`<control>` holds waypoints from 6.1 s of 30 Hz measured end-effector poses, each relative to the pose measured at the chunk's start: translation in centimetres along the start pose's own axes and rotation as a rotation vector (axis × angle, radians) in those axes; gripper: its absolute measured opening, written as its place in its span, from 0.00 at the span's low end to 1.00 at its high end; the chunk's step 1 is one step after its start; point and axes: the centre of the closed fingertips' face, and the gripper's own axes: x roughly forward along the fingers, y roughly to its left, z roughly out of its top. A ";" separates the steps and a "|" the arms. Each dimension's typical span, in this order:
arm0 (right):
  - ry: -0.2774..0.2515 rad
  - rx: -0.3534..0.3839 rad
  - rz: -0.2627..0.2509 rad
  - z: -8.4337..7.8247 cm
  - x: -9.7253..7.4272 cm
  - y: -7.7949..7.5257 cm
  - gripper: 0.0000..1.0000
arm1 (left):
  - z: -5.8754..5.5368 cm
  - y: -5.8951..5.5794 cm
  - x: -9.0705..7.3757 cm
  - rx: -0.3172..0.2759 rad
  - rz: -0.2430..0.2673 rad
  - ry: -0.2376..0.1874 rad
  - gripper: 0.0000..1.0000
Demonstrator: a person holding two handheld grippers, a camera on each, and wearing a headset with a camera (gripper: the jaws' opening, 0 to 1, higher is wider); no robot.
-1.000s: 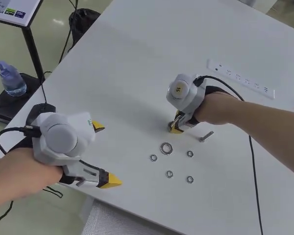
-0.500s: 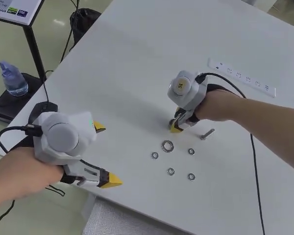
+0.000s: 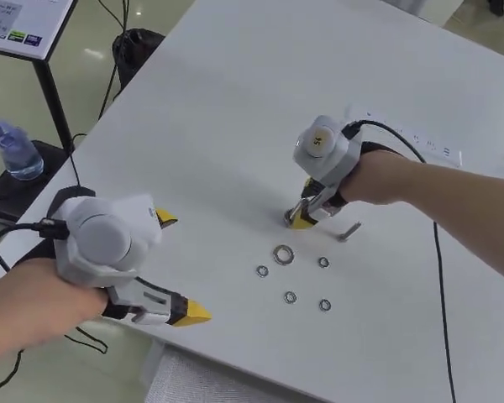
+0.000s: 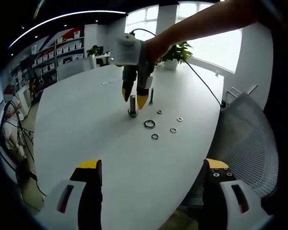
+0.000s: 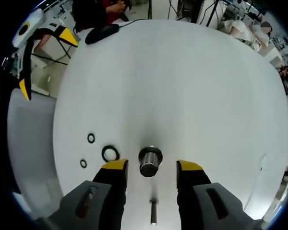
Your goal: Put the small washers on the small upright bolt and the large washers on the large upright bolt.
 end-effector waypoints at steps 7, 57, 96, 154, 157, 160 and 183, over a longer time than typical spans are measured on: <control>-0.028 0.003 -0.009 0.0 -1.9 0.6 0.42 | 0.5 -0.3 0.0 0.016 -0.002 -0.005 0.92; -0.117 -0.057 -0.004 1.3 -5.5 7.4 0.39 | 1.7 -0.4 -0.6 -0.009 0.017 -0.008 0.94; -0.090 -0.048 -0.010 -0.2 2.0 7.2 0.37 | 1.5 -0.3 -1.0 -0.025 0.032 0.002 0.91; 0.011 -0.116 -0.022 -0.6 3.1 6.9 0.22 | 0.8 -1.2 -1.0 -0.051 0.016 0.006 0.82; -0.001 -0.097 -0.018 -0.7 3.1 6.8 0.21 | 0.8 -1.4 -1.0 -0.050 0.014 0.014 0.81; -0.017 -0.068 -0.015 -0.7 3.1 6.8 0.21 | 1.1 -1.5 -1.3 -0.071 0.013 0.004 0.81; -0.016 -0.006 -0.025 -2.1 -0.2 6.8 0.21 | 2.3 -1.4 -1.0 -0.078 0.022 -0.034 0.82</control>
